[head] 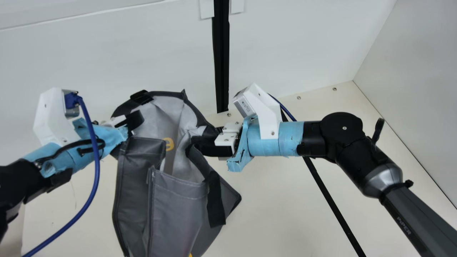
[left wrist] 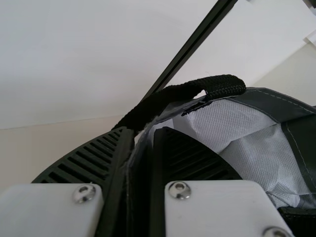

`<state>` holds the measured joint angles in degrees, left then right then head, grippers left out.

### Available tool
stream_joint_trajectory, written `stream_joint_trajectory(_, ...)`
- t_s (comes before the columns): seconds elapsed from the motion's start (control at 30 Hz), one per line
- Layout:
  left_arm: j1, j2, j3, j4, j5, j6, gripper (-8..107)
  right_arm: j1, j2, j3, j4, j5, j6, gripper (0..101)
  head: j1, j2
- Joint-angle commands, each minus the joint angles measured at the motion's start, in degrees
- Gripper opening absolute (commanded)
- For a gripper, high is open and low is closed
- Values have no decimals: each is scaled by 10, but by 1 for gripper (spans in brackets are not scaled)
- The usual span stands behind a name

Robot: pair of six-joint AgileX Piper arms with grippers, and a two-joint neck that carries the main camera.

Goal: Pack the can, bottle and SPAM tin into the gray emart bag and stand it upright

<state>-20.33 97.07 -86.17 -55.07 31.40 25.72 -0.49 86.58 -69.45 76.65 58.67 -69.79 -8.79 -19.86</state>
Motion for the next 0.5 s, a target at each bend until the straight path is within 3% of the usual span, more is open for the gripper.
stream_joint_trajectory(0.0,0,0,0,0,0,0,29,0,0,0,0,0,0,0,-12,-1)
stream_joint_trajectory(0.47,21,-75,18,-51,7,15,76,0,0,0,0,1,0,0,-12,-1)
